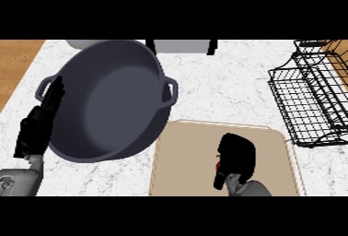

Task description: Pick the bell pepper from the tray and place it in the tiered basket

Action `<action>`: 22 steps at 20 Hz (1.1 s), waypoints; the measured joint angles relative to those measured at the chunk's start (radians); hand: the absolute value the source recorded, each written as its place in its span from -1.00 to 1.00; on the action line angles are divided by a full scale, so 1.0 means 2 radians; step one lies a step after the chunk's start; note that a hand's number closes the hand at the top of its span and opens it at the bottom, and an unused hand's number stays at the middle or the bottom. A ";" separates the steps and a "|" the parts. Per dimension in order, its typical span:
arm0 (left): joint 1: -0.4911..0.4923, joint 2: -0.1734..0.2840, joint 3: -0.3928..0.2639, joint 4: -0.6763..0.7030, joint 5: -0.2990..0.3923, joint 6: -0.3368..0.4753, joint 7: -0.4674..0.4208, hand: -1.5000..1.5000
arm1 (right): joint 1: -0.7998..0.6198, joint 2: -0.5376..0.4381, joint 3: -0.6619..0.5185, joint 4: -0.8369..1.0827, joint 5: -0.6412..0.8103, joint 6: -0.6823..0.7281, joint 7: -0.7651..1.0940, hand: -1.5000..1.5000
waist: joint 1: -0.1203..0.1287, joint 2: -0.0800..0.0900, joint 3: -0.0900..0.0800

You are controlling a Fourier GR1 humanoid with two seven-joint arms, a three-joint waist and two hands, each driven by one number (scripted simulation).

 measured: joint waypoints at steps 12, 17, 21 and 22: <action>-0.002 -0.012 0.010 -0.016 -0.020 -0.006 0.001 0.00 | -0.084 0.006 -0.144 0.028 -0.042 -0.079 0.049 1.00 | 0.005 0.017 0.004; -0.007 -0.013 0.007 -0.023 -0.019 -0.009 0.001 0.00 | -0.159 -0.002 -0.261 0.051 -0.026 -0.116 0.074 1.00 | 0.018 0.026 0.003; -0.012 -0.014 0.002 -0.024 -0.020 -0.014 0.003 0.00 | -0.223 -0.031 -0.326 0.068 0.022 -0.148 0.082 1.00 | 0.032 0.031 0.001; -0.014 -0.015 0.000 -0.024 -0.020 -0.015 0.003 0.00 | -0.239 -0.041 -0.339 0.073 0.039 -0.155 0.084 1.00 | 0.035 0.032 0.001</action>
